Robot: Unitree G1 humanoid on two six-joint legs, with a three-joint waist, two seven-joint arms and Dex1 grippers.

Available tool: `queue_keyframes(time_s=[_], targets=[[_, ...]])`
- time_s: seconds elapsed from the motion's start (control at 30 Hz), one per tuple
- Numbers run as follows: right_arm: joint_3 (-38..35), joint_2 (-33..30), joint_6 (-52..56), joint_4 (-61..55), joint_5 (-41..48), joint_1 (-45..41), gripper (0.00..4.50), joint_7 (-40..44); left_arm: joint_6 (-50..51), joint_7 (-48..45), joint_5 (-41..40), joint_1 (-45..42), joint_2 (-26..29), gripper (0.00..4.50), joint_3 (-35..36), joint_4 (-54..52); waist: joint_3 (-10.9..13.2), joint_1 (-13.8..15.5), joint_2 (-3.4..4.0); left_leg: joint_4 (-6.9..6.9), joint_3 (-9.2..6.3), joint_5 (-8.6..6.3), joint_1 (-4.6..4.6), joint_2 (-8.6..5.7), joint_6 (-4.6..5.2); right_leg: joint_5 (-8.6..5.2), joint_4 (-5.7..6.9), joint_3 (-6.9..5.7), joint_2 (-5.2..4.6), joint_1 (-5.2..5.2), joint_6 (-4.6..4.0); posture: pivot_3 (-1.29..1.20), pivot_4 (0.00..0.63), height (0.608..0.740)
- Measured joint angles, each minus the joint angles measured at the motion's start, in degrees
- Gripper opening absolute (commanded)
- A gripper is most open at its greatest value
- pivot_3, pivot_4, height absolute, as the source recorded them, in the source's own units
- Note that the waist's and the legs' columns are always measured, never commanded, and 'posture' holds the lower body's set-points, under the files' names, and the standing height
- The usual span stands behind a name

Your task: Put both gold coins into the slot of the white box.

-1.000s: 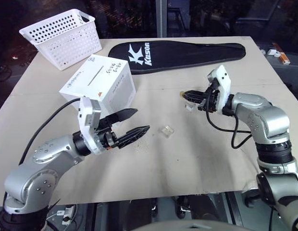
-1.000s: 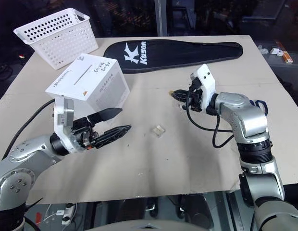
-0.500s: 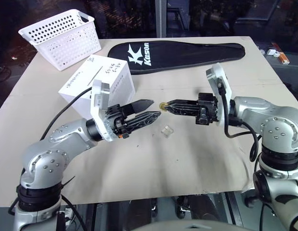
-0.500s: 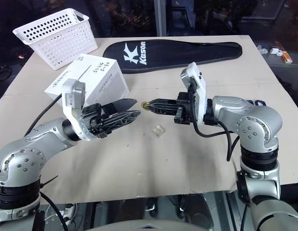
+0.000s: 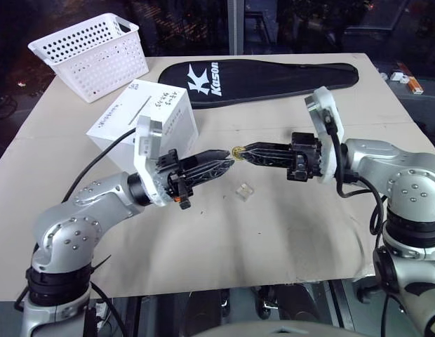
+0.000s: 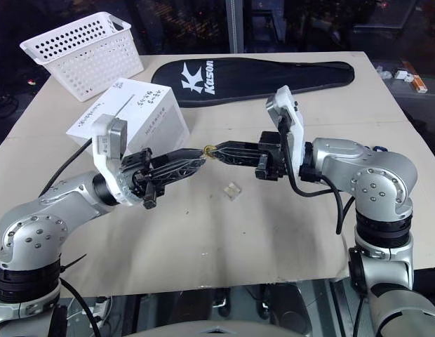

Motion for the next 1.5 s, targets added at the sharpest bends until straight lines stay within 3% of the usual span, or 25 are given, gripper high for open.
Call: queue_keyframes(time_s=[0.53, 0.67, 1.1, 1.23, 1.43, 1.47, 1.5], targets=[[1.6, -0.9, -1.2, -0.2, 2.6, 0.0, 0.0, -1.3, 0.0, 0.0, -0.5, -0.2, -0.7, 1.34, -0.6, 0.0, 0.0, 0.0, 0.0, 0.0, 0.0, 0.0, 0.0, 0.0, 0.0, 0.0, 0.0, 0.0, 0.0, 0.0, 0.0, 0.0, 0.15, 0.738], [1.7, -1.3, -1.2, -0.2, 2.8, 0.0, 0.0, -2.2, 0.0, -0.5, -0.9, -0.2, -0.9, 0.05, -0.7, -0.1, 0.0, 0.0, 0.0, 0.0, 0.0, 0.0, 0.0, 0.0, 0.01, 0.0, 0.0, 0.0, 0.0, 0.0, 0.0, 0.0, 0.15, 0.738], [1.6, -3.0, -2.7, -0.8, 5.3, 2.1, 0.0, -2.2, 0.8, -0.8, -2.2, -0.2, -1.1, 0.05, -1.0, 0.0, 0.0, 0.0, -0.01, -0.01, 0.0, -0.01, -0.01, 0.0, 0.01, 0.0, -0.01, 0.0, 0.0, 0.0, 0.01, 0.0, 0.15, 0.738], [2.3, -3.0, -4.3, -1.0, 5.1, 3.6, 1.31, -1.8, 0.8, -0.6, -2.9, -0.4, -1.2, 0.0, -0.9, 0.0, 0.0, 0.1, -0.01, -0.01, -0.01, -0.01, 0.0, 0.0, 0.01, 0.0, -0.01, 0.0, 0.0, 0.0, 0.0, 0.0, 0.15, 0.738], [3.4, -5.2, -7.3, -2.6, 3.0, 4.4, 4.17, -0.8, 0.7, 0.9, -4.1, -0.9, -1.0, 0.0, 1.3, 0.0, 0.0, 0.1, -0.01, 0.0, -0.01, -0.01, -0.01, 0.0, 0.01, -0.01, -0.02, 0.0, 0.0, 0.0, 0.01, 0.0, 0.15, 0.738], [3.4, -5.9, -8.5, -3.1, 1.5, 4.5, 4.48, -0.8, 0.7, 1.6, -4.5, -0.9, -0.9, 0.0, 1.7, 0.0, 0.0, 0.1, -0.01, -0.01, -0.01, -0.01, -0.01, 0.0, 0.01, -0.01, -0.02, 0.0, 0.0, 0.0, 0.01, 0.0, 0.15, 0.738], [3.5, -6.7, -9.8, -3.6, 0.0, 4.9, 4.48, -0.7, 0.7, 2.3, -4.8, -0.9, -0.9, 0.0, 2.2, 0.0, 0.0, 0.2, -0.01, -0.01, -0.01, -0.01, -0.01, 0.0, 0.01, -0.01, -0.03, 0.0, 0.0, 0.0, 0.01, 0.0, 0.15, 0.738]])
